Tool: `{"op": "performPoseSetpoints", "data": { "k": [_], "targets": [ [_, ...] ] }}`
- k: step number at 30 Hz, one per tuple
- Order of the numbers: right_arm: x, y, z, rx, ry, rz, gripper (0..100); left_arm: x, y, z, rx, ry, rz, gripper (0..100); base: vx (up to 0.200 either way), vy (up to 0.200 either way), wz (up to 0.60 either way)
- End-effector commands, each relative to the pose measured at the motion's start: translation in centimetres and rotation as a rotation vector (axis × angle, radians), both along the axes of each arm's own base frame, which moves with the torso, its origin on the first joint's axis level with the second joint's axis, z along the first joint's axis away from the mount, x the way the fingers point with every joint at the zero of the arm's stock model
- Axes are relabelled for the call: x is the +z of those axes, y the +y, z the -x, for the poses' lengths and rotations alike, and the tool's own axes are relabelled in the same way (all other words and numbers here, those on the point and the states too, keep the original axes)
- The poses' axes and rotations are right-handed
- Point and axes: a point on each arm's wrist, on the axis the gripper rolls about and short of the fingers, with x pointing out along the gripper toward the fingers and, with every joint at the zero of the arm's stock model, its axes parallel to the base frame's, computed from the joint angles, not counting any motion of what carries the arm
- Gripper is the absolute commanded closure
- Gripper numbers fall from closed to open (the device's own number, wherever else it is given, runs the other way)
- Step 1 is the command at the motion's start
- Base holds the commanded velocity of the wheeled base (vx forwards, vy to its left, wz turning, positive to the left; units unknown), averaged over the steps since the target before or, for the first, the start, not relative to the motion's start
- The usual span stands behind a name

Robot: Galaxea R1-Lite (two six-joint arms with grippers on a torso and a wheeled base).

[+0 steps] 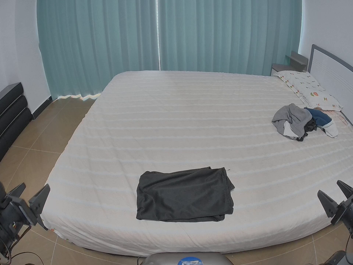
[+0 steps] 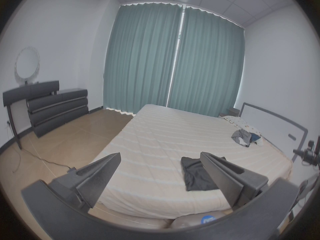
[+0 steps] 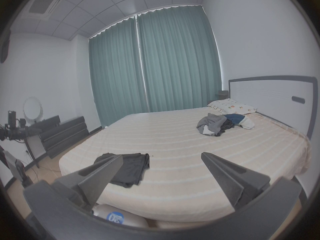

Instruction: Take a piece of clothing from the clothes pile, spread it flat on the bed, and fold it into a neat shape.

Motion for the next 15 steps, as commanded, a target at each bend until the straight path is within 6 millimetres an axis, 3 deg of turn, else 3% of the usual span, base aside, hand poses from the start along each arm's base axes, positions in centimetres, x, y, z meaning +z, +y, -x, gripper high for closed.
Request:
{"op": "performPoseSetpoints", "data": {
  "k": [1,5,10,15],
  "targets": [
    [-0.6,-1.0,7.1,-0.057,-0.134,0.081,0,-2.7,1.6,7.4,0.066,-0.174,-0.182,0,0.000,0.000,0.00],
    [-1.0,-1.1,8.4,-0.120,-0.055,0.105,0,-3.0,1.4,7.9,0.155,-0.187,-0.195,0,0.000,0.000,0.00],
    [-1.7,-0.7,9.4,-0.132,-0.130,0.126,0,-3.3,1.2,8.6,0.206,-0.228,-0.239,0,0.000,0.000,0.00],
    [-2.0,-0.7,9.2,-0.113,-0.141,0.180,0,-3.9,1.1,8.9,0.195,-0.257,-0.283,0,0.000,0.000,0.00]
  ]
}}
